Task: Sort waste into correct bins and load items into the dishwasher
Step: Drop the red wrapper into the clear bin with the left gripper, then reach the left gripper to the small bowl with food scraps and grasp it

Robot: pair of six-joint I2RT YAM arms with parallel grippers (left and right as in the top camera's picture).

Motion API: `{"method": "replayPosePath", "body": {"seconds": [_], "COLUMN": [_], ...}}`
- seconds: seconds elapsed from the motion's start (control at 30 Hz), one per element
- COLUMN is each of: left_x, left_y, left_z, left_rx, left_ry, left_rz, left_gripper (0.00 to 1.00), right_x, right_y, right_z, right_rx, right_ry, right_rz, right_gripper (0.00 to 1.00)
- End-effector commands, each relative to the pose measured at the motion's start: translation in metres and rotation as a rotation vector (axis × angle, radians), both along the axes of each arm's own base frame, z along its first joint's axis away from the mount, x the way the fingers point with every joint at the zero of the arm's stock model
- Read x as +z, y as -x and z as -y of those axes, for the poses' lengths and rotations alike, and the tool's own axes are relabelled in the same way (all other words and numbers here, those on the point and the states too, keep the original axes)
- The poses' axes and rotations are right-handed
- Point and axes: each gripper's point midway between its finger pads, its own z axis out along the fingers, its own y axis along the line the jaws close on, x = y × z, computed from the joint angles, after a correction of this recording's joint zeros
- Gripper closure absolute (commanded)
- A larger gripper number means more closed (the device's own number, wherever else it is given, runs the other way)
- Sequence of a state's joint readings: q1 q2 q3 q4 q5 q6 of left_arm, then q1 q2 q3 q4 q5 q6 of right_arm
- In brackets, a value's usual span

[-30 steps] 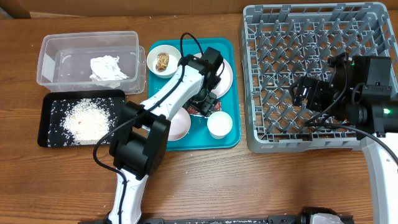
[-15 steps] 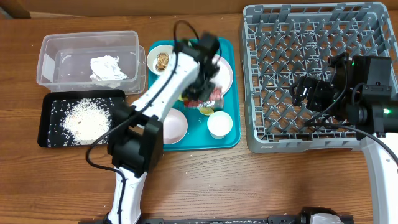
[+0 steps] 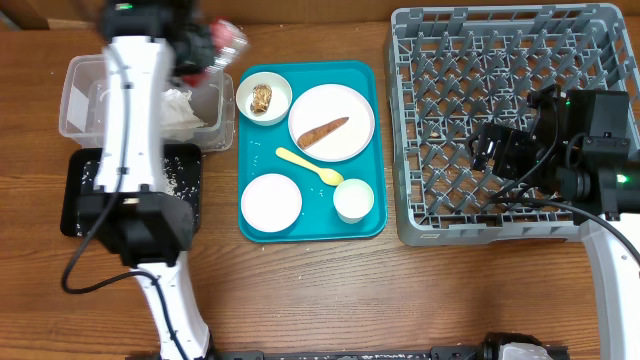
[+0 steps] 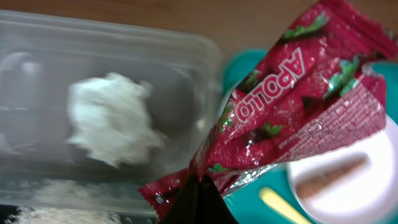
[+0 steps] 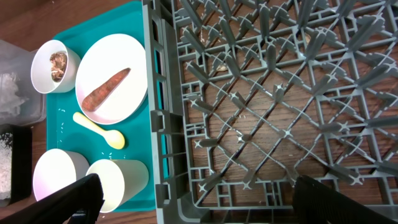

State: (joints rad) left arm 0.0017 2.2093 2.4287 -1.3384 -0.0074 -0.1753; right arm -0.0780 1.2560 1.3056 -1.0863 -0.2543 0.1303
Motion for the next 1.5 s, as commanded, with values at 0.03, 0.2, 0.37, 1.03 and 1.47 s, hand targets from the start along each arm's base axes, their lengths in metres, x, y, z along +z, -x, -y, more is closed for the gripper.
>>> {"method": "replayPosePath", "body": {"seconds": [0.03, 0.2, 0.37, 1.03, 1.47], "left_x": [-0.029, -0.046, -0.005, -0.094, -0.151], "left_y": [-0.002, 0.005, -0.001, -0.002, 0.004], "left_z": [-0.060, -0.067, -0.053, 0.153, 0.152], "left_rx": [0.160, 0.173, 0.129, -0.547, -0.515], "left_ry": [-0.021, -0.022, 0.016, -0.106, -0.084], "left_rz": [-0.022, -0.065, 0.008, 0.010, -0.009], "left_gripper": [0.95, 0.24, 0.11, 0.20, 0.51], "right_x": [0.010, 0.011, 0.010, 0.010, 0.010], "right_y": [-0.003, -0.004, -0.003, -0.003, -0.003], "right_z": [0.002, 0.002, 0.002, 0.002, 0.003], "right_rx": [-0.003, -0.002, -0.003, -0.003, -0.005], "right_ry": [0.010, 0.011, 0.010, 0.010, 0.013], "right_rz": [0.030, 0.035, 0.030, 0.030, 0.028], "right_gripper": [0.00, 0.00, 0.00, 0.00, 0.00]}}
